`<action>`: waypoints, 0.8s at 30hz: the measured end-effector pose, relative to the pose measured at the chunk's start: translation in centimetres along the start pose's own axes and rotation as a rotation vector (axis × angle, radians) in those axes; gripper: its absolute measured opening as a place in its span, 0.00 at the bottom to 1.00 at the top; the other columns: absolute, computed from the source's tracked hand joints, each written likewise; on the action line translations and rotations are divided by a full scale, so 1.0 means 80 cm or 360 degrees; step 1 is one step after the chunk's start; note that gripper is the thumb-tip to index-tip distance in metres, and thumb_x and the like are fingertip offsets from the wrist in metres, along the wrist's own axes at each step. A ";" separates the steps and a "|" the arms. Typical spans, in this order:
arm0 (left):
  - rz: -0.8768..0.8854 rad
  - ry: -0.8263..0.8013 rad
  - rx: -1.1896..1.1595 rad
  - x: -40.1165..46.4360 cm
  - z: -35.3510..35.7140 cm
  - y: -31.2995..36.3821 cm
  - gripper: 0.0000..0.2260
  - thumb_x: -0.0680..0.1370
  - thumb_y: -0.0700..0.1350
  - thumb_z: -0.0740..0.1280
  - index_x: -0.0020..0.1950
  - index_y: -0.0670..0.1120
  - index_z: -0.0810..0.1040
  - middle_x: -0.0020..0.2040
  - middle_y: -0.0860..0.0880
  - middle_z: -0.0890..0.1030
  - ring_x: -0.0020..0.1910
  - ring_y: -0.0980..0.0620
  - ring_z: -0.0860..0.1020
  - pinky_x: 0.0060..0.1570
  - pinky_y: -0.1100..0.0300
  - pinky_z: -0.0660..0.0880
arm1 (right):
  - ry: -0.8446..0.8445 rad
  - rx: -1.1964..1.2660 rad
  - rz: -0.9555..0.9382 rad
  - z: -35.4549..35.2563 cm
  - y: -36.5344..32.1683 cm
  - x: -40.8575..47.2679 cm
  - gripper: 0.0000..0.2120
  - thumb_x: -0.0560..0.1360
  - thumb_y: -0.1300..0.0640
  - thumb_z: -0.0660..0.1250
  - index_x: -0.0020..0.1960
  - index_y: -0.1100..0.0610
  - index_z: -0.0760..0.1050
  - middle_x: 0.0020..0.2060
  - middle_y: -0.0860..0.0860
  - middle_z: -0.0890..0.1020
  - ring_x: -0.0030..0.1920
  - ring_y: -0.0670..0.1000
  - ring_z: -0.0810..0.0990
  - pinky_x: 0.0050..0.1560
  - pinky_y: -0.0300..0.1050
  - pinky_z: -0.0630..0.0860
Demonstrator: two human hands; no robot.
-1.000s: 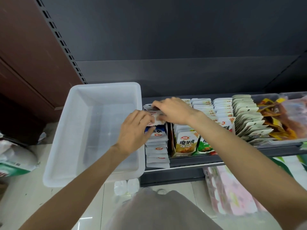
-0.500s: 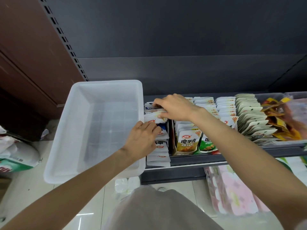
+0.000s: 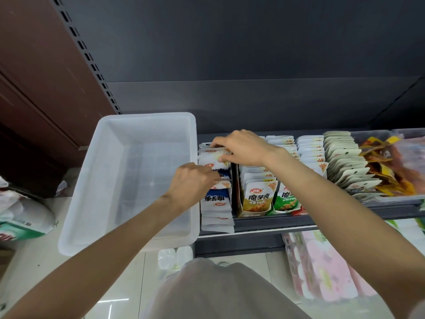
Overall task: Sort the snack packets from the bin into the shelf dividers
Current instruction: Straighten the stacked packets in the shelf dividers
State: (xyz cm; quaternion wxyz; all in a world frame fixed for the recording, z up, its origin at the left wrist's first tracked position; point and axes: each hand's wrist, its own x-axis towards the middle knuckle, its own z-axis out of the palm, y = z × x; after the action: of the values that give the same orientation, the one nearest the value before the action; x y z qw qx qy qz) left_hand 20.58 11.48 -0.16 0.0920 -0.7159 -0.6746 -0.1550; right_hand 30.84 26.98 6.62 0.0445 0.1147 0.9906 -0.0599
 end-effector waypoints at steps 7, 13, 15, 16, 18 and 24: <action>-0.0192 0.0293 -0.0090 0.015 -0.008 -0.017 0.04 0.69 0.46 0.76 0.41 0.51 0.84 0.36 0.52 0.84 0.34 0.50 0.79 0.41 0.59 0.69 | -0.0280 0.0055 -0.0033 -0.008 0.007 -0.002 0.21 0.81 0.57 0.56 0.73 0.47 0.63 0.61 0.53 0.78 0.57 0.56 0.77 0.54 0.54 0.75; -0.0198 0.0473 -0.0312 0.013 0.015 -0.020 0.10 0.74 0.56 0.68 0.48 0.51 0.79 0.60 0.45 0.72 0.64 0.45 0.66 0.64 0.49 0.64 | -0.0120 0.0257 0.0039 0.000 0.007 -0.018 0.20 0.79 0.56 0.61 0.71 0.52 0.67 0.62 0.53 0.77 0.63 0.53 0.72 0.61 0.54 0.71; -0.0235 0.0437 -0.0428 0.015 0.013 -0.026 0.16 0.72 0.58 0.70 0.52 0.50 0.73 0.70 0.43 0.62 0.72 0.42 0.58 0.70 0.49 0.59 | -0.0078 0.0289 0.0086 0.002 0.005 -0.026 0.22 0.79 0.54 0.61 0.72 0.52 0.64 0.66 0.52 0.73 0.68 0.51 0.67 0.66 0.49 0.67; -0.0248 0.0371 -0.0498 0.017 0.010 -0.030 0.20 0.71 0.58 0.71 0.55 0.50 0.71 0.72 0.43 0.58 0.73 0.42 0.56 0.70 0.50 0.61 | -0.0056 0.0295 0.0103 0.002 0.004 -0.029 0.23 0.79 0.54 0.61 0.73 0.52 0.63 0.68 0.52 0.72 0.70 0.51 0.65 0.66 0.47 0.65; -0.0267 0.0168 -0.0673 0.022 0.004 -0.037 0.26 0.69 0.59 0.71 0.62 0.49 0.67 0.74 0.44 0.57 0.73 0.45 0.60 0.65 0.52 0.69 | -0.0005 0.0277 0.0160 -0.002 0.000 -0.035 0.24 0.80 0.53 0.61 0.74 0.52 0.61 0.70 0.53 0.69 0.72 0.50 0.62 0.68 0.46 0.62; -0.0279 0.0032 -0.0856 0.032 -0.005 -0.047 0.30 0.68 0.56 0.74 0.65 0.50 0.67 0.65 0.47 0.72 0.57 0.58 0.70 0.51 0.61 0.74 | 0.0575 0.0515 0.0164 -0.016 -0.033 -0.097 0.24 0.75 0.42 0.63 0.67 0.53 0.70 0.62 0.49 0.76 0.64 0.48 0.70 0.61 0.44 0.68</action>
State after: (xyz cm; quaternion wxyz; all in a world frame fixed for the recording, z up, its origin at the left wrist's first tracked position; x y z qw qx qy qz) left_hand 16.90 14.02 0.81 -0.1083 -0.6520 -0.6675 -0.3429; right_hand 37.65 22.91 8.99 -0.1492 0.1797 0.9528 -0.1939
